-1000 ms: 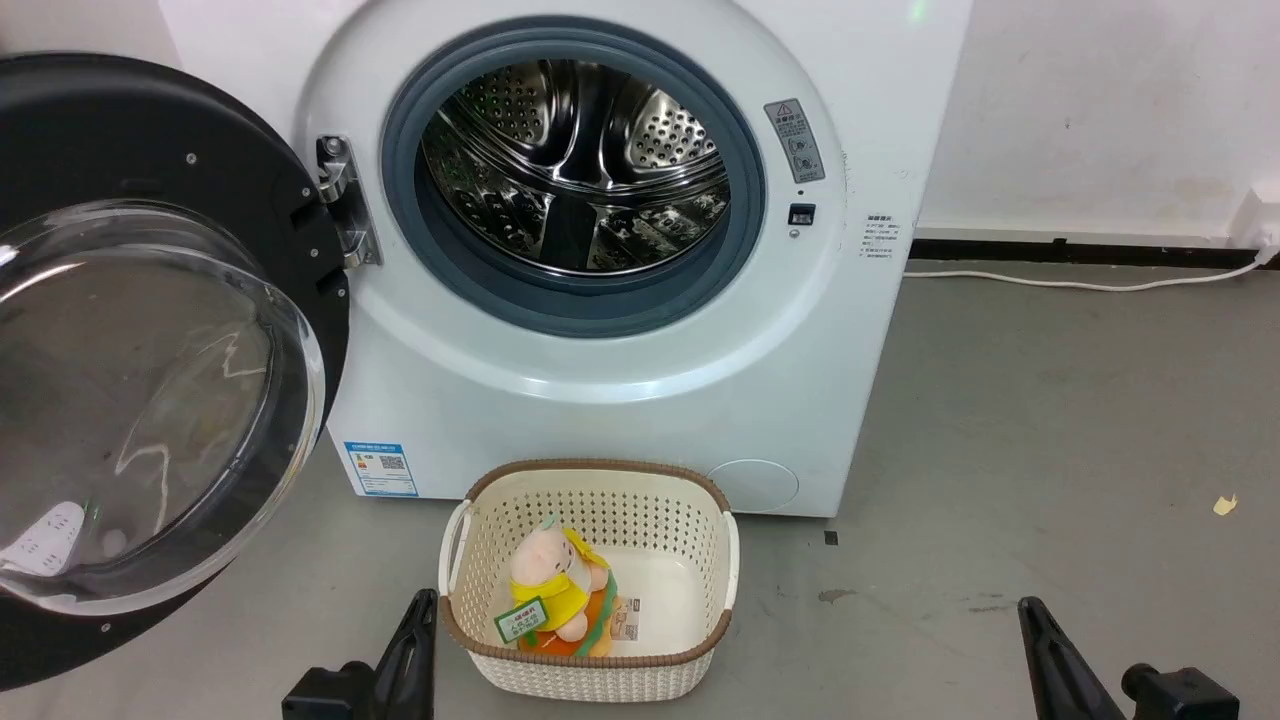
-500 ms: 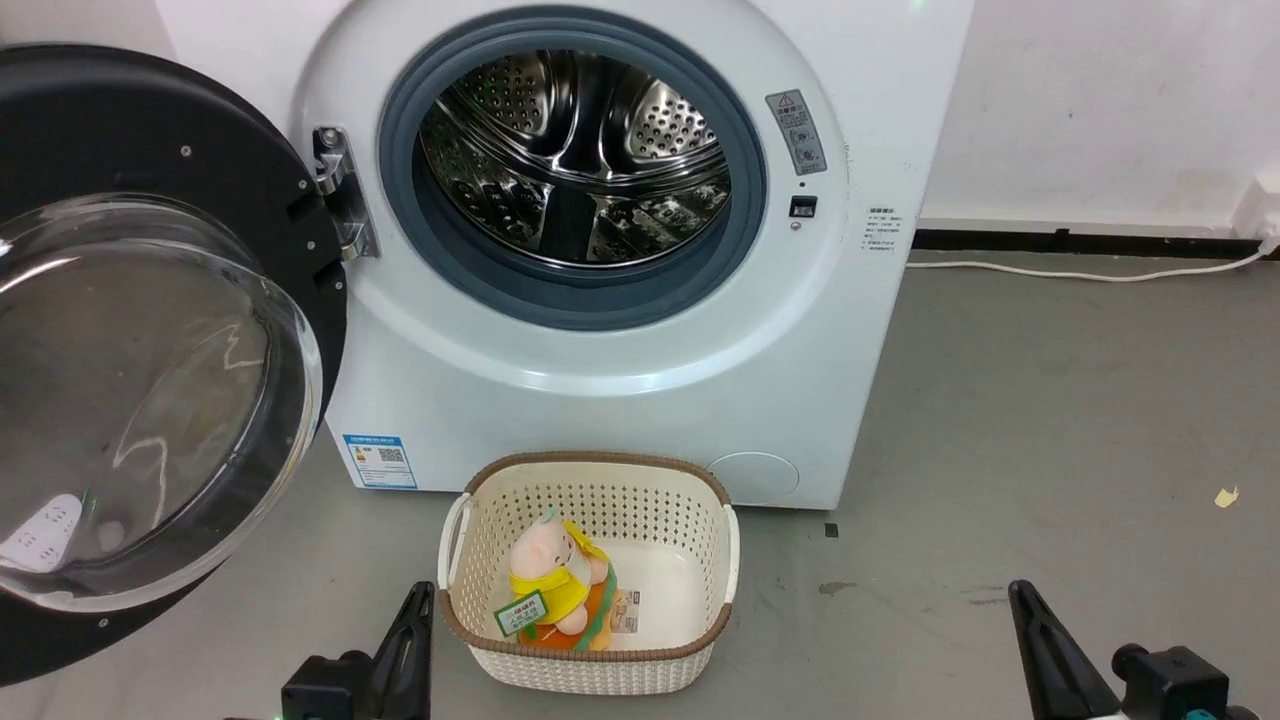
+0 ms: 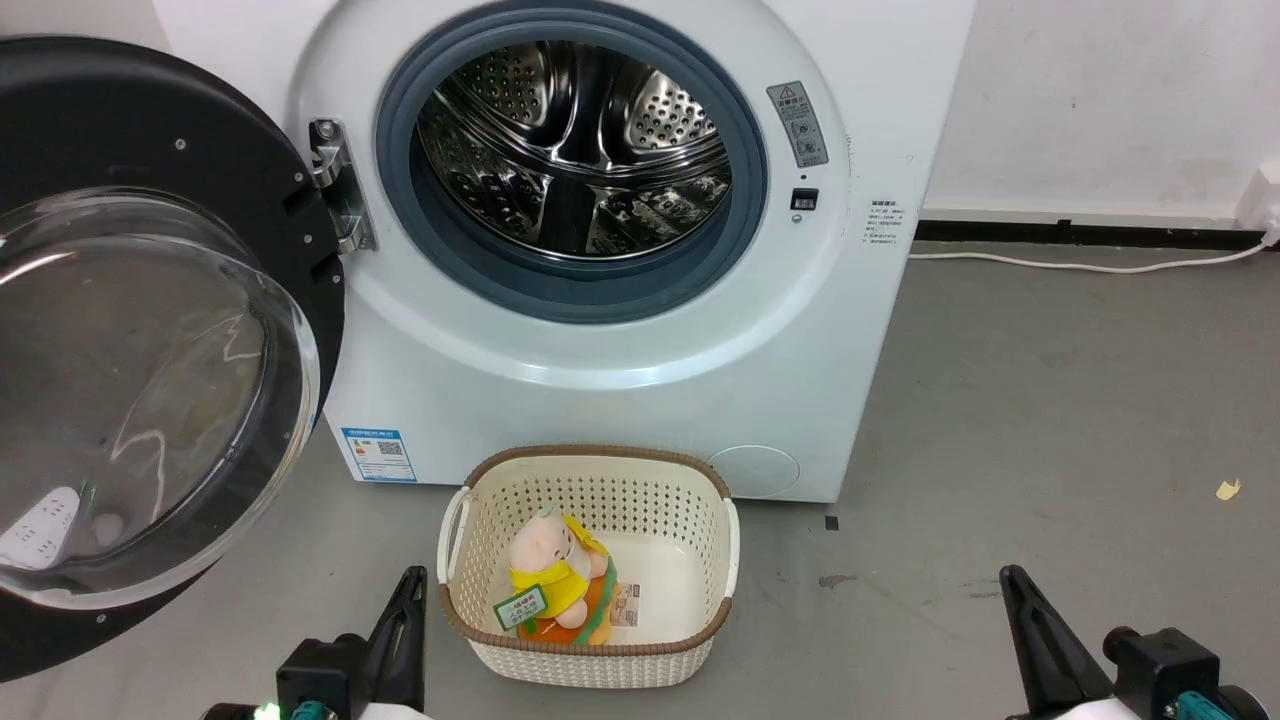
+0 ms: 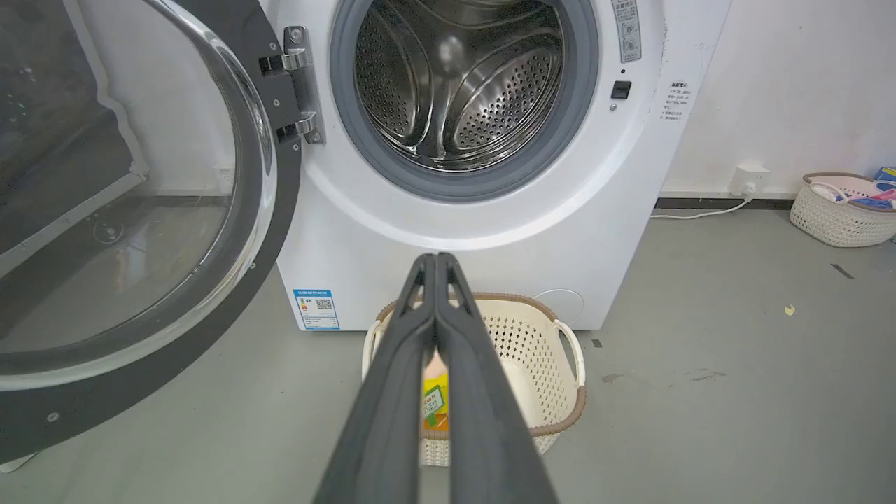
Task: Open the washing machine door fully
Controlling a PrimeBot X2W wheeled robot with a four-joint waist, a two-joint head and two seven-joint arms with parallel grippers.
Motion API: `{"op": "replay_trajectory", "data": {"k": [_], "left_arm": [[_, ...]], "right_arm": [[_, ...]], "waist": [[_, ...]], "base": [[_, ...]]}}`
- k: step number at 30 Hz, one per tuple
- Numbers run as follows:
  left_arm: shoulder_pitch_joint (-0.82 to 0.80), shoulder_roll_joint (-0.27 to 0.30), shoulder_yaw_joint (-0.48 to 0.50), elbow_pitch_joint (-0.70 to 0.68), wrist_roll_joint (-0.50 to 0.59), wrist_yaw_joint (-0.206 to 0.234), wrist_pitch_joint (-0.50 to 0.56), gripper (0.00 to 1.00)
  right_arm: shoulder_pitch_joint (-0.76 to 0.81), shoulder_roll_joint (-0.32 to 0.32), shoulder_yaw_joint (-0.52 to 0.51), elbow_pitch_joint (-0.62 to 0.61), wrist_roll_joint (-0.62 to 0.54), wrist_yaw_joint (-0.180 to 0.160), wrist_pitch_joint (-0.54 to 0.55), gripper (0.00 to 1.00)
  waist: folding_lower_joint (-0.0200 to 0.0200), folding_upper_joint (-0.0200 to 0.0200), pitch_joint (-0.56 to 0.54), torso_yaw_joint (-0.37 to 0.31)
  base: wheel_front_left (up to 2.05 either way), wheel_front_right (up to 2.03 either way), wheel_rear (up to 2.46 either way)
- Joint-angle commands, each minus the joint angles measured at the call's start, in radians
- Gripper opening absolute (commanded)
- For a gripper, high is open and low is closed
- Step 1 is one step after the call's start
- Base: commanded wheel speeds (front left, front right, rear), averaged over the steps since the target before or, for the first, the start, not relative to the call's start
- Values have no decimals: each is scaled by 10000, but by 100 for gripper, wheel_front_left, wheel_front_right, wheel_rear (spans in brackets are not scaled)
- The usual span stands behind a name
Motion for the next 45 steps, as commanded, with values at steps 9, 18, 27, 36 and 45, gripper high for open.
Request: {"op": "replay_trajectory", "data": {"k": [9,18,27,36,45], "left_arm": [[-230,4,55,-163,133,105,222,0],[-311,5,93,-277,202,151,406,0],[-392,5,132,-390,270,197,588,0],[-473,5,170,-504,339,243,771,0],[-554,6,209,-618,408,289,955,0]], "right_arm": [[-214,10,40,-159,-180,4,210,0],[-318,12,78,-270,-263,5,395,0],[-422,13,116,-380,-345,5,579,0],[-526,15,154,-491,-428,6,764,0],[-631,16,192,-601,-511,6,949,0]], "waist": [[-1,0,71,-10],[-1,0,143,-20],[-1,0,215,-31],[-1,0,287,-41],[-1,0,360,-51]], "base": [[0,0,0],[0,0,0],[0,0,0],[0,0,0],[0,0,0]]}}
